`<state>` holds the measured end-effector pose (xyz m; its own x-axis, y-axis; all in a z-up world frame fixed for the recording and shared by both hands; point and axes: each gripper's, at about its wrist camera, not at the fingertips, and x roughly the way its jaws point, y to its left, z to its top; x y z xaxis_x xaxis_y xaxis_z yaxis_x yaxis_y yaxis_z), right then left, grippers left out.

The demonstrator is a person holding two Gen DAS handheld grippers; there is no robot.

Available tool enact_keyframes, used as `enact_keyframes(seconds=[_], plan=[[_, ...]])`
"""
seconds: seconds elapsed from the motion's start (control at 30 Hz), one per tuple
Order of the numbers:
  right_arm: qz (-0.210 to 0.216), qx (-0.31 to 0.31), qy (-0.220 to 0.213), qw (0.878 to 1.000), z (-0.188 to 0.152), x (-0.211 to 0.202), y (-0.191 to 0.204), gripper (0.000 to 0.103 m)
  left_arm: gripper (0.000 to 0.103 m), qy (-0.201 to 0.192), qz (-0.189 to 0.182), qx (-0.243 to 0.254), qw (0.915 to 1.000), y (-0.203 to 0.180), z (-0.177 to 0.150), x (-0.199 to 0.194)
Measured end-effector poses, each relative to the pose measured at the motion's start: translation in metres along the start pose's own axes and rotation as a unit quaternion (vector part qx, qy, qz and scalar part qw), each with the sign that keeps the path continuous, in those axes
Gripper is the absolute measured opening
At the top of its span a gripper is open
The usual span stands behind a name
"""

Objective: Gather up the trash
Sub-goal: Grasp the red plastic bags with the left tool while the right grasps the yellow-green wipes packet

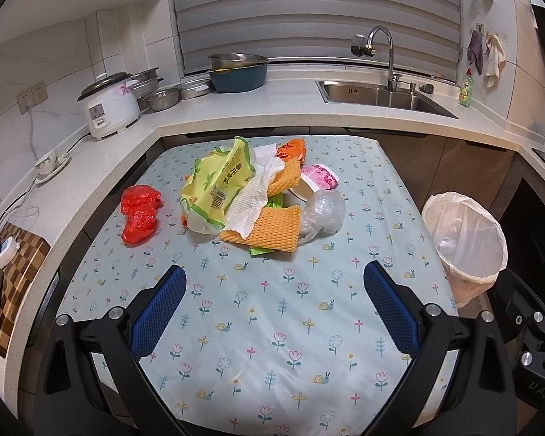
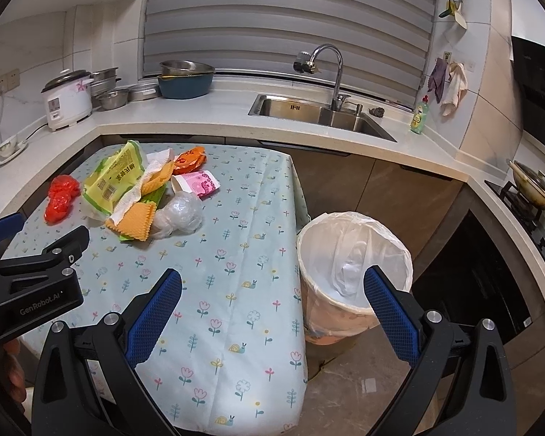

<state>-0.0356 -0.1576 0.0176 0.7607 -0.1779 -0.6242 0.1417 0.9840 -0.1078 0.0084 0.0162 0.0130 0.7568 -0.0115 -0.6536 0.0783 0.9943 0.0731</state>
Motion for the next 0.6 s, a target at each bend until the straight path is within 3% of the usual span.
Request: enact_keyframes(seconds=[0.23, 0.6], plan=[[0.010, 0.000, -0.002, 1.000, 0.008, 0.014, 0.023, 0.096, 0.094, -0.009, 0.017, -0.024, 0.9995, 0.043, 0.006, 0.025], [0.033, 0.011, 0.011, 0.999, 0.031, 0.064, 0.078, 0.096, 0.094, 0.031, 0.061, -0.060, 0.9959, 0.148, 0.015, 0.100]])
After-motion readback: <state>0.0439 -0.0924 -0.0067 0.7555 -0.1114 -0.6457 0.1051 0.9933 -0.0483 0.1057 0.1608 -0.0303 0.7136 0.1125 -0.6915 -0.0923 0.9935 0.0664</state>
